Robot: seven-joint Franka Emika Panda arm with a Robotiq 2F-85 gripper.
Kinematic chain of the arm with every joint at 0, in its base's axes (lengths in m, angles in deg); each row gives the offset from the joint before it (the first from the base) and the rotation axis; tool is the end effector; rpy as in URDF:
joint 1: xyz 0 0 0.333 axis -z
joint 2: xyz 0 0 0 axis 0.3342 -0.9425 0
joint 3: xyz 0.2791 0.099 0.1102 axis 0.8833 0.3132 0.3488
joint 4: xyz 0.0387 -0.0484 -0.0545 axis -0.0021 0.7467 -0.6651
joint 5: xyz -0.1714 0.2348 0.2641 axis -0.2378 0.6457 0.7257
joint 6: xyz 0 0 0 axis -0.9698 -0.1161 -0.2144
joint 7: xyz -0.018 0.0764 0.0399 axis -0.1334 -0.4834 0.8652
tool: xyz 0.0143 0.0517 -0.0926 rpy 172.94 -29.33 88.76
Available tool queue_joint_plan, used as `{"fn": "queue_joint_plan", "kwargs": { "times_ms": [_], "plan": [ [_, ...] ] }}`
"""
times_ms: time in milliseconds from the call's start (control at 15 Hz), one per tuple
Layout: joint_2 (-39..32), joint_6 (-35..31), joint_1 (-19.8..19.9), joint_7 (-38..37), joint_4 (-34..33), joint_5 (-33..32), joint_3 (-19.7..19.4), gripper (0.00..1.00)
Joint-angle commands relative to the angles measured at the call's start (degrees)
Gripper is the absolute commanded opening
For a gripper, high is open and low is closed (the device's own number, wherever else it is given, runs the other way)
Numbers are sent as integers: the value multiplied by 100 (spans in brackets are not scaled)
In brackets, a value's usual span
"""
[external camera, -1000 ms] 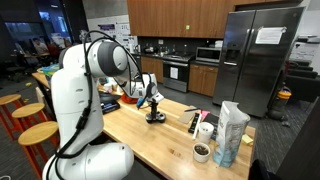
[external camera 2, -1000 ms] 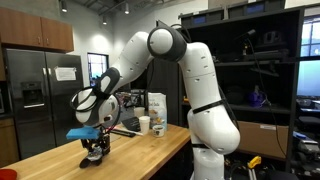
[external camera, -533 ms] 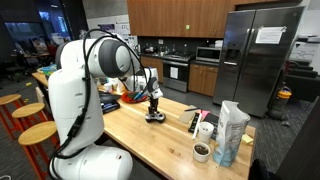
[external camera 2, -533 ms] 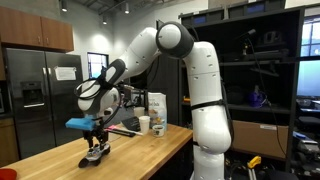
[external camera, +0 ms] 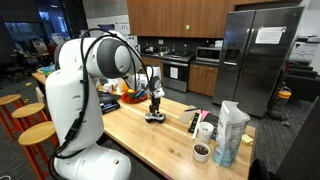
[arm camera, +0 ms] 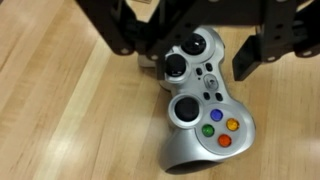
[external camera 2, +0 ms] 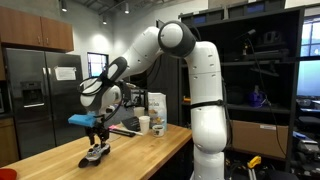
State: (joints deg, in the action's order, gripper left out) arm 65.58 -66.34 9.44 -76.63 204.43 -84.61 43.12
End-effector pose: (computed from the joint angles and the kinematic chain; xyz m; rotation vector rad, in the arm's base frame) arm 0.5316 0.0753 0.3414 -2.3071 2.0430 -0.0328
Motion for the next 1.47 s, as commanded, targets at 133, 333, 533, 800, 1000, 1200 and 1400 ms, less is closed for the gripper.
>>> {"fn": "queue_joint_plan", "kwargs": {
  "times_ms": [133,333,533,800,1000,1200,1400],
  "plan": [
    [-17,-6,192,-72,3,-30,255,100],
    [-2,-31,177,-285,45,-3,327,100],
    [12,11,152,-571,67,-34,401,100],
    [83,-55,171,-662,284,-302,434,100],
    [74,-165,216,-235,477,-612,417,100],
    [43,-333,253,54,513,-717,403,100],
    [43,-494,284,401,545,-640,401,70]
  ]
}}
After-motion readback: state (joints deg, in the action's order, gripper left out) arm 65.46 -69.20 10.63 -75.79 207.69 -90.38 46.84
